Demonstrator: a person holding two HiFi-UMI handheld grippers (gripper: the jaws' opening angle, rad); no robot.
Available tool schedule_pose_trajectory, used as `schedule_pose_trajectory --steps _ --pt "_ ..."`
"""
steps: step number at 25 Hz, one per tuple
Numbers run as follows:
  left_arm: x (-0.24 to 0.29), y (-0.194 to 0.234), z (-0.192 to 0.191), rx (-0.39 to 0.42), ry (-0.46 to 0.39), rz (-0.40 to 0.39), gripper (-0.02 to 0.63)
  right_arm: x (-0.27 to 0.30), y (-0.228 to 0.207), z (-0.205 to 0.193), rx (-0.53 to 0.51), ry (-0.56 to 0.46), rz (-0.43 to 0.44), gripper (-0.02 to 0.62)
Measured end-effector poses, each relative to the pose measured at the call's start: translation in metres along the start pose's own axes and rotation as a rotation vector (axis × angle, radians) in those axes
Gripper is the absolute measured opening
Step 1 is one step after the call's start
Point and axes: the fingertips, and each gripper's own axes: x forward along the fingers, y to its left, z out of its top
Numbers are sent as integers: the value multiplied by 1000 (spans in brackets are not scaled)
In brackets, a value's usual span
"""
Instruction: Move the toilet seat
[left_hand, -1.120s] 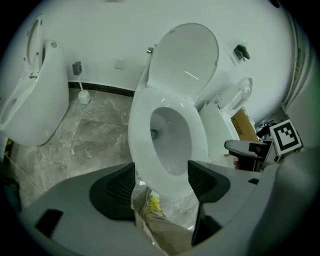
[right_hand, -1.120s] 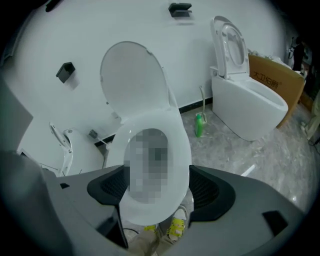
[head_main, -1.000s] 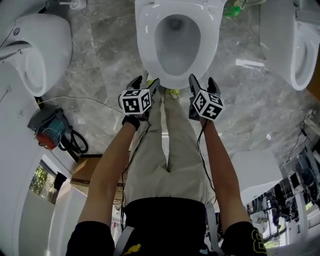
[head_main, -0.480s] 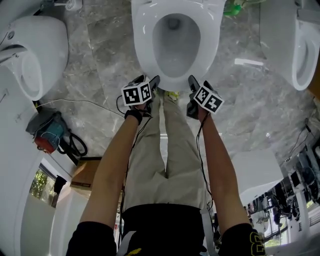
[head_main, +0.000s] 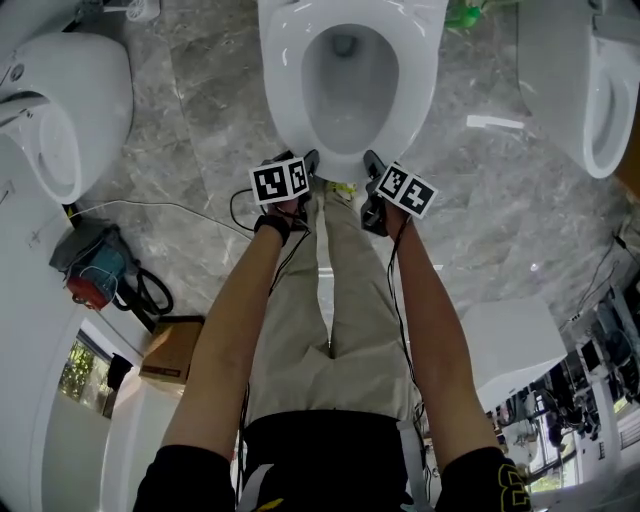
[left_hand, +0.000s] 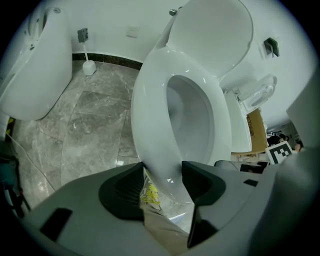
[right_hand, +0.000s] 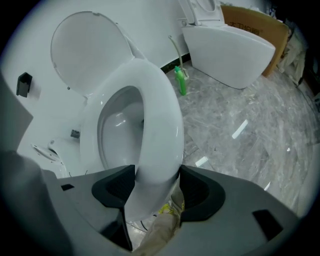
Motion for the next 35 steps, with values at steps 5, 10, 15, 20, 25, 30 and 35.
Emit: schedule_pose_trajectory --steps 5,10,15,20,25,30,35 --pt "-4 3 0 -35 -8 -20 225 -2 -1 -1 48 0 20 281" --pt "-5 4 0 -53 10 -34 207 -3 -1 -1 61 -9 37 272" --pt "-3 4 0 -56 9 -37 207 -2 -1 0 64 -12 33 272" --pt "-6 2 -1 -49 20 -31 215 -7 0 -2 74 -16 26 268" --pt "-11 0 0 -42 14 -42 215 -13 1 0 91 -17 38 261" --pt "-23 -4 2 -41 -12 -57 215 -25 6 1 107 -17 42 255" --pt "-41 -12 2 -48 -31 -74 215 -44 11 1 125 -7 42 249"
